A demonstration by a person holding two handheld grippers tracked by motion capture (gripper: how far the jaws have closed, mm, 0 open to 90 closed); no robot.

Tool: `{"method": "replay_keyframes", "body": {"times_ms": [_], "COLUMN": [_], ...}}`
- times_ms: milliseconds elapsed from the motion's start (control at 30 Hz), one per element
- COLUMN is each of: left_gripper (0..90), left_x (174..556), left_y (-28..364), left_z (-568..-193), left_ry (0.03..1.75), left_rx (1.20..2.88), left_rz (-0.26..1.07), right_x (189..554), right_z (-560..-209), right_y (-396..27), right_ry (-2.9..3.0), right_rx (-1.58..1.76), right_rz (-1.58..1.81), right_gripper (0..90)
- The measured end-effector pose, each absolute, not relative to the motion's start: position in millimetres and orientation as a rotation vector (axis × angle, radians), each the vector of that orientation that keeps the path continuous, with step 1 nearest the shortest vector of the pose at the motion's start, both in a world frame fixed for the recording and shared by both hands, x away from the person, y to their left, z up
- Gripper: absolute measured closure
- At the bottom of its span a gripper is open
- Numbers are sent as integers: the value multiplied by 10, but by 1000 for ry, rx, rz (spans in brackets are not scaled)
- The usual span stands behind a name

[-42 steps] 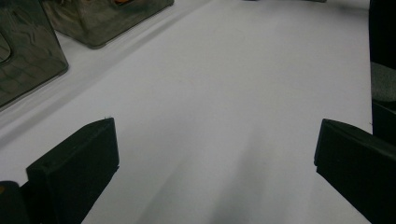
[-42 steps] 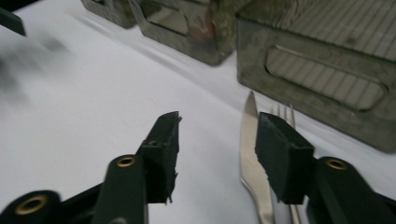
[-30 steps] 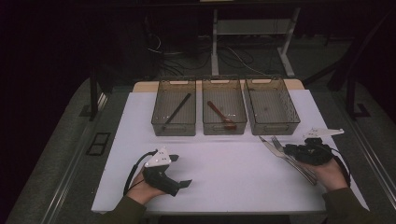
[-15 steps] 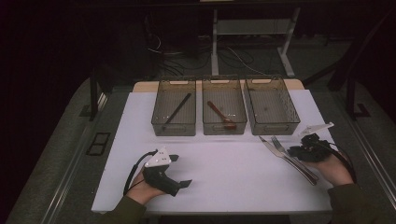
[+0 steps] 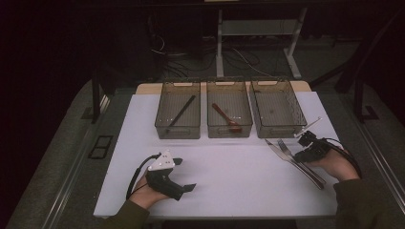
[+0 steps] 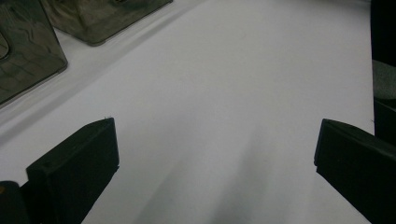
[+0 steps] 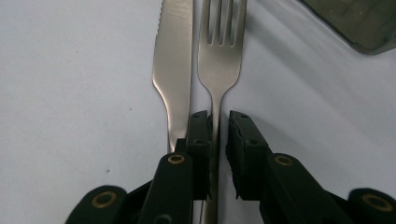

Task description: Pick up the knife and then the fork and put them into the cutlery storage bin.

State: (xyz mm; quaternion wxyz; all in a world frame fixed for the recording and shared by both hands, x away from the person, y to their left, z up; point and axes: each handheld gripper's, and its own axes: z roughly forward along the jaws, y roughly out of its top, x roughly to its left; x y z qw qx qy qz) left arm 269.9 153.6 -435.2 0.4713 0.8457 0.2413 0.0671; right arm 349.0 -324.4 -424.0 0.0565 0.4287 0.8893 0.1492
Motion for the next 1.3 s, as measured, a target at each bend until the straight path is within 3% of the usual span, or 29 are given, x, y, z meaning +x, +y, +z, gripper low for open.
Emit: {"method": "replay_keyframes", "body": {"times_ms": [667, 1300], "left_gripper": [0, 0], "left_x": [2693, 2699], "left_y": [1531, 1540], "left_z": [-4353, -4361], "left_ry": [591, 595], "left_rx": [2078, 2075], "left_rz": [166, 164], "right_x": [3555, 3423], "right_z": [-4226, -4104], "right_y": [-3158, -3420], "right_ry": [2727, 2642], "right_rx": [1307, 1325], "right_rz": [330, 593], "right_gripper": [858, 858]}}
